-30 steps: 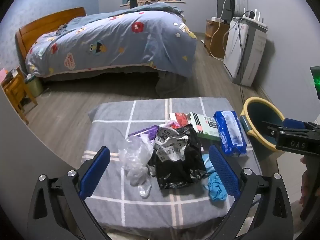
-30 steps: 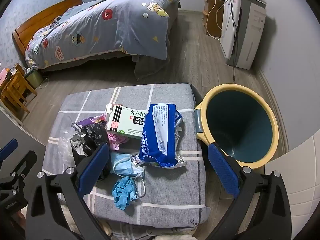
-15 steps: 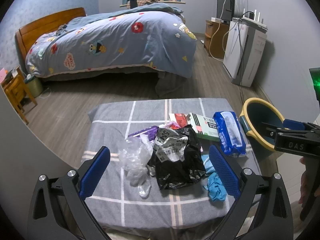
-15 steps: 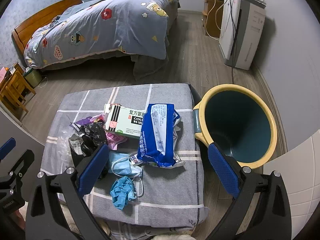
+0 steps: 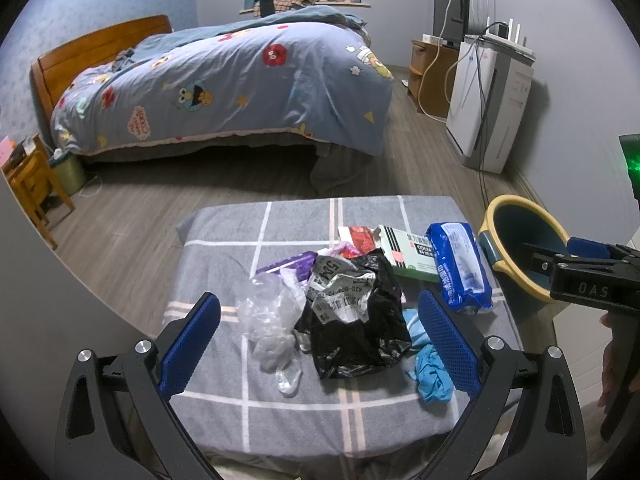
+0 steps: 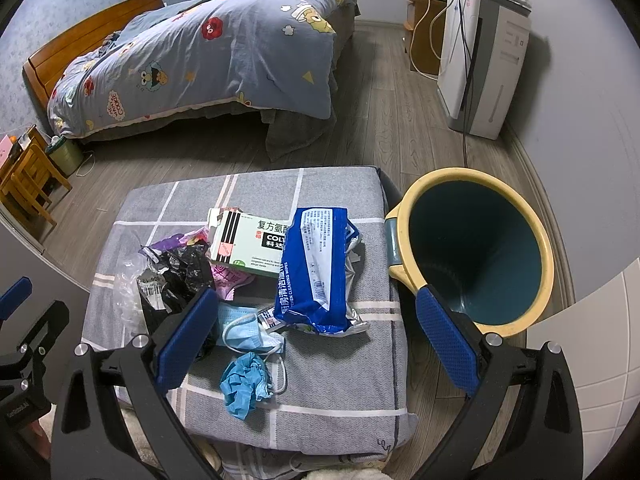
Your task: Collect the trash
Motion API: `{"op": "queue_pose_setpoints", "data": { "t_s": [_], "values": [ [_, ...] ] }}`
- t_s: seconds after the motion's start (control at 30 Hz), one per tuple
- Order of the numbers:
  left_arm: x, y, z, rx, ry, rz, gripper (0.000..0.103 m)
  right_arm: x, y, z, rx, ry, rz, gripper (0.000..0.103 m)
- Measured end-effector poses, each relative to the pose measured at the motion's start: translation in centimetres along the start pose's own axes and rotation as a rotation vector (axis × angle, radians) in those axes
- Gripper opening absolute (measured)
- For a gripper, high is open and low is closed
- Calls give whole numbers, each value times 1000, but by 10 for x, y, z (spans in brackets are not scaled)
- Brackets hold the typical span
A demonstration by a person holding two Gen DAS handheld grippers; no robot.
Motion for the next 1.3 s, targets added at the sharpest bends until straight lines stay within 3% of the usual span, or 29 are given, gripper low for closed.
{"op": "queue_pose_setpoints", "data": {
  "t_s": [1.3],
  "values": [
    [1, 2, -1, 0, 2, 5, 98, 1, 0, -1, 2, 0, 3, 97]
  ]
}}
Point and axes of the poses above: each gripper's, at about its wrist camera, not at the fingertips, and x roughly the way its jaws point, z to its left, y to its underside, the point moved 4 cm from there along x, roughly the way its jaws point, and after that the axes turned 1 degree about -x, right-handed, at the moved point
